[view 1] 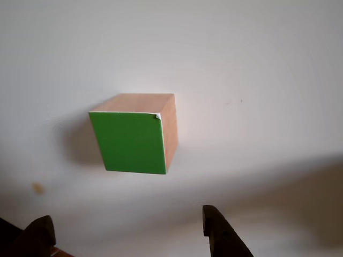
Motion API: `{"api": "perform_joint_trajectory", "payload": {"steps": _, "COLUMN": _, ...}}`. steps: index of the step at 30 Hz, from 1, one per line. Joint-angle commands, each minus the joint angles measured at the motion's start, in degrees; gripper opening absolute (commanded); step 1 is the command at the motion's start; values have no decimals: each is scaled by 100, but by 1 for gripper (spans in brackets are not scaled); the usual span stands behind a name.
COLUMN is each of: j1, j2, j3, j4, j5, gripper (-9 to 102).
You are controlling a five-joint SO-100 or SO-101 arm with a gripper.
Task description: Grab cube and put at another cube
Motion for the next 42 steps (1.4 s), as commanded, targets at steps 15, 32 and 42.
{"api": "perform_joint_trajectory", "payload": {"steps": 15, "j1": 281, "j2": -1608, "j3": -879, "j4": -457, "j5": -167, "gripper": 45}}
{"api": "perform_joint_trajectory", "payload": {"steps": 32, "j1": 193, "j2": -2435, "j3": -809, "j4": -993, "j5": -70, "gripper": 45}}
{"api": "perform_joint_trajectory", "payload": {"steps": 42, "j1": 246, "j2": -2487, "j3": -738, "j4": -1274, "j5": -62, "gripper": 35}}
